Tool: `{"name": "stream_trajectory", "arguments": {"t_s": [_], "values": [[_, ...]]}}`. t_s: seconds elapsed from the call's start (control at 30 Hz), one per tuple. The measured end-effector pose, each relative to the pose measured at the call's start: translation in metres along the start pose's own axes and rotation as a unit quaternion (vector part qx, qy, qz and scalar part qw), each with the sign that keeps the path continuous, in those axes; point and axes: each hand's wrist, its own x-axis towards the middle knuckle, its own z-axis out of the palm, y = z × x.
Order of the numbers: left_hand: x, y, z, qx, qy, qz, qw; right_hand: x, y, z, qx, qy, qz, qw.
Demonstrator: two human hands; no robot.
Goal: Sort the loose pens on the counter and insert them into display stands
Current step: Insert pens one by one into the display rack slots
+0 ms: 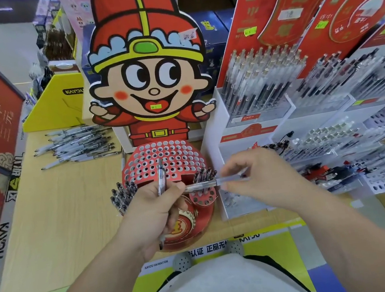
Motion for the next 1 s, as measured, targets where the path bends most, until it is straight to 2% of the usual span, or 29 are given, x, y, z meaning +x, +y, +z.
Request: {"name": "stream_trajectory", "arguments": {"t_s": [0.1, 0.23, 0.4, 0.57, 0.7, 0.8, 0.9, 1.0], "values": [[-0.005, 0.006, 0.009, 0.051, -0.006, 0.019, 0.998, 0.001, -0.015, 0.013, -0.037, -0.034, -0.070, 0.996], [-0.010, 0.006, 0.019, 0.065, -0.025, 0.030, 0.997, 0.005, -0.021, 0.033, -0.103, -0.033, -0.154, 0.982], [-0.008, 0.002, 0.019, 0.051, -0.030, 0.029, 0.998, 0.003, -0.012, 0.027, -0.041, -0.021, -0.152, 0.987], [-0.005, -0.004, 0.027, 0.052, -0.022, 0.032, 0.998, -0.001, -0.010, 0.026, -0.084, -0.028, -0.163, 0.983], [0.000, -0.004, 0.030, 0.042, -0.022, 0.029, 0.998, -0.001, -0.007, 0.027, -0.077, 0.002, -0.146, 0.986], [0.004, -0.002, 0.030, 0.022, -0.030, -0.014, 0.999, -0.002, 0.000, 0.023, -0.045, 0.009, -0.105, 0.993], [0.008, -0.005, 0.025, -0.045, -0.025, -0.060, 0.997, -0.005, 0.012, 0.016, 0.026, 0.060, -0.040, 0.997], [0.010, -0.013, 0.015, -0.099, -0.004, -0.070, 0.993, -0.006, 0.022, 0.017, 0.060, 0.116, 0.003, 0.991]]}}
